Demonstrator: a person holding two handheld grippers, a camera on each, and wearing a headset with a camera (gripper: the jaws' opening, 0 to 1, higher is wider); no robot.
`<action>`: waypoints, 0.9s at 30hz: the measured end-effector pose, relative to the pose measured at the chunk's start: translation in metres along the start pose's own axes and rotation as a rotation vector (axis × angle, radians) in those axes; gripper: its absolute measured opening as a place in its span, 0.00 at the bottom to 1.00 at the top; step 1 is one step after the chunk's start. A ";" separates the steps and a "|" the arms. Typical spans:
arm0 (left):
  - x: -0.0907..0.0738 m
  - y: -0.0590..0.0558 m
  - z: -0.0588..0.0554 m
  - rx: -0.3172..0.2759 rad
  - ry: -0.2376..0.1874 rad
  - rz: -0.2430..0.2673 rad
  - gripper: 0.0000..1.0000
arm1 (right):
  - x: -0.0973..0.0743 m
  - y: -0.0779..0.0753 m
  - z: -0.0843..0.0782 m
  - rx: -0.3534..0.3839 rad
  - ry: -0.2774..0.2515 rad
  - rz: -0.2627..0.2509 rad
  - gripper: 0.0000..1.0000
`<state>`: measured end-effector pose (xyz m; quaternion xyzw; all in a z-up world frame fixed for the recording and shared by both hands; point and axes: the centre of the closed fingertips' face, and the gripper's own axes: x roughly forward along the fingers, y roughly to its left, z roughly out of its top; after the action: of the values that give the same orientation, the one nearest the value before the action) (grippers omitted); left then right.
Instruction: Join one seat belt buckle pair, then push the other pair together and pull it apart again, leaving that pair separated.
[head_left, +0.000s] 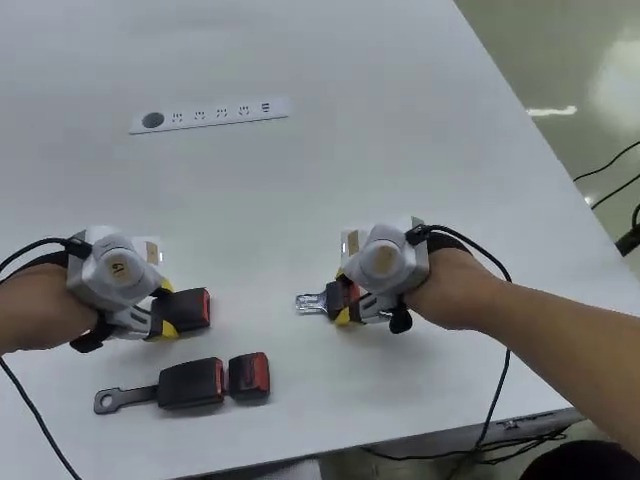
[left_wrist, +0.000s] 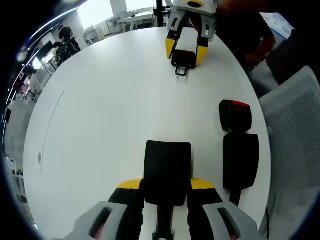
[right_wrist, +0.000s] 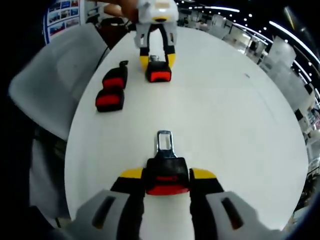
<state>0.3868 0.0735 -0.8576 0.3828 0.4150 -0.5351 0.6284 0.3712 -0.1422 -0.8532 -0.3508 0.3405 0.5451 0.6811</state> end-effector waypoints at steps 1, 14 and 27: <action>0.000 0.000 0.000 -0.004 -0.002 0.003 0.34 | -0.001 0.000 -0.002 0.003 0.004 -0.004 0.34; -0.031 -0.013 0.002 -0.095 -0.084 0.098 0.43 | -0.028 -0.005 0.004 0.157 -0.074 -0.123 0.55; -0.079 -0.059 -0.026 -0.279 -0.213 0.220 0.72 | -0.084 0.033 -0.001 0.370 -0.241 -0.266 0.71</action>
<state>0.3190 0.1177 -0.7957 0.2764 0.3722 -0.4382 0.7701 0.3241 -0.1801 -0.7866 -0.1943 0.3015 0.4169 0.8352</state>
